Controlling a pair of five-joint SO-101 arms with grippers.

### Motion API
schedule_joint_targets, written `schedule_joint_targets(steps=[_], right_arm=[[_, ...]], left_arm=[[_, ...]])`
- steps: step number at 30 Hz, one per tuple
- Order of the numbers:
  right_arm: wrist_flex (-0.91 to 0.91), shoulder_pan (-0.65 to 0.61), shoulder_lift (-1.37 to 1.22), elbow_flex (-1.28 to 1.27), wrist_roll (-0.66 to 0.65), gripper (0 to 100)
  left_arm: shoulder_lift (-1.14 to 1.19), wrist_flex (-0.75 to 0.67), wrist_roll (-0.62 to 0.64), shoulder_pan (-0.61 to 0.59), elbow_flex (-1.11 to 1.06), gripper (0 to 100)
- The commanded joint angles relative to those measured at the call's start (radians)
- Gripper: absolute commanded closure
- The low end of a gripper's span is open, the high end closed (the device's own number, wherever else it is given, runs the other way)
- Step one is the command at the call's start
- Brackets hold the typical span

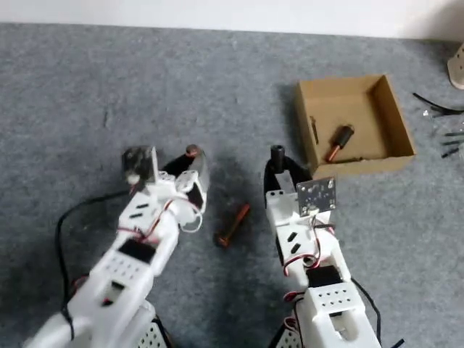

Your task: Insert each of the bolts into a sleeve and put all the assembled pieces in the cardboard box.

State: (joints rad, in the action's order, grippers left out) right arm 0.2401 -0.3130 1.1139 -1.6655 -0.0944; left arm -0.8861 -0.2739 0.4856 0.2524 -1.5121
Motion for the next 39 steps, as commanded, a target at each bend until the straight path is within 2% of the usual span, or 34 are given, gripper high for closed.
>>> schedule_joint_targets(steps=[1,4,7,10,14,16,22,30,39], right_arm=[[0.013,-0.073,0.012,-0.127,-0.071,99.3],[-0.051,-0.166,0.012,-0.127,-0.213,99.3],[-0.09,-0.234,0.012,-0.127,-0.281,99.3],[-0.091,-0.242,0.013,-0.127,-0.279,99.3],[-0.09,-0.245,0.018,-0.127,-0.279,99.3],[-0.087,-0.245,0.018,-0.127,-0.281,99.3],[-0.084,-0.239,0.018,-0.127,-0.284,99.3],[-0.084,-0.239,0.018,-0.127,-0.284,99.3],[-0.077,-0.24,0.068,-0.13,-0.279,99.3]], left_arm=[[-0.145,-0.186,-0.005,-0.007,-0.079,100],[-0.243,-0.262,-0.005,-0.007,-0.145,100],[-0.343,-0.302,0.003,-0.007,-0.186,100],[-0.432,-0.285,0.008,-0.007,-0.191,100],[-0.513,-0.273,0.14,-0.007,-0.191,100],[-0.527,-0.21,0.175,0.012,-0.191,100],[-0.533,-0.02,0.172,0.125,-0.191,100],[-0.527,-0.011,0.172,0.13,-0.191,100],[-0.526,-0.017,0.178,0.082,-0.191,100]])
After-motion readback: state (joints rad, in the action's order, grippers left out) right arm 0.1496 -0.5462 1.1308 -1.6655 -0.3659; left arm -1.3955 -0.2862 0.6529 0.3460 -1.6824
